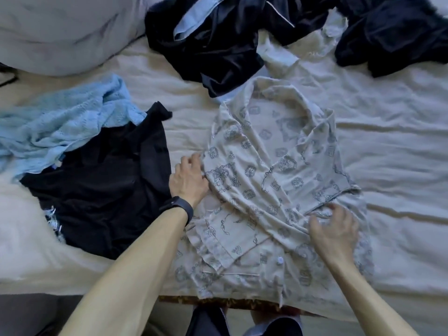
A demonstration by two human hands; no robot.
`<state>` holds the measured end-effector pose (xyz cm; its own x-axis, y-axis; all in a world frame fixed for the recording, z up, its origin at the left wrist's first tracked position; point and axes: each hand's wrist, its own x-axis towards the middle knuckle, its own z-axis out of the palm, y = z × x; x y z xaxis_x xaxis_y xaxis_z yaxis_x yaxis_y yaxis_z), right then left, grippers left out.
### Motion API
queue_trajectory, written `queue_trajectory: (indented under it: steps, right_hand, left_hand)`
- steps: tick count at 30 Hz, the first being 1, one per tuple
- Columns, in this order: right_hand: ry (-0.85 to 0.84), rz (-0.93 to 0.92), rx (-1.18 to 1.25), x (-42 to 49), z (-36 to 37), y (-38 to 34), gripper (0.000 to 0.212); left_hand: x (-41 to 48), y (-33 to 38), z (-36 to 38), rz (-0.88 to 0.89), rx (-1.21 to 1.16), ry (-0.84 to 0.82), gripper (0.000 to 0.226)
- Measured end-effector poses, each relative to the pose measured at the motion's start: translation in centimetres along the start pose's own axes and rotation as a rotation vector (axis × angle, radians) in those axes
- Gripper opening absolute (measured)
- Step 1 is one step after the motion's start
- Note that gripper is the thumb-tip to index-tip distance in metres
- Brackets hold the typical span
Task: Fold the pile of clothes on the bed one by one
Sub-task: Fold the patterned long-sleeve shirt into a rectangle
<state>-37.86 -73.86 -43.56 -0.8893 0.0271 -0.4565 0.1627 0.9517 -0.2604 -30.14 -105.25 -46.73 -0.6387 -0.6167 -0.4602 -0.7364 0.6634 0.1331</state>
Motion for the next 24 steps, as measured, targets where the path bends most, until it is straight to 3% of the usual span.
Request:
queue_trajectory:
  steps: [3,6,8,13,18,21,24]
  right_hand:
    - [0.041,-0.264,-0.061,2.5,1.2,-9.1,0.043]
    - [-0.156,-0.423,0.109,5.7,3.7,-18.8,0.044]
    - [-0.291,-0.426,0.176,8.0,5.5,-23.7,0.045]
    - [-0.358,-0.319,-0.109,12.1,7.7,-29.5,0.03]
    - [-0.396,-0.253,0.257,12.5,8.3,-32.5,0.015]
    - [-0.423,-0.301,0.331,12.1,9.1,-34.0,0.017]
    - [-0.513,-0.309,0.371,12.6,9.4,-33.5,0.034]
  left_hand:
    - [1.6,-0.9,0.3,-0.004,-0.078,-0.071,0.045]
    - [2.0,-2.3,1.0,0.059,-0.141,-0.102,0.036]
    - [1.9,-3.1,1.2,0.091,-0.189,-0.061,0.032]
    - [2.0,-5.8,1.2,0.036,-0.316,-0.054,0.034]
    - [1.9,-7.7,2.1,-0.184,-0.738,-0.11,0.035]
    - [2.2,-7.8,2.0,-0.225,-0.759,-0.158,0.037]
    - [2.8,-7.5,1.1,-0.224,-0.714,-0.223,0.036]
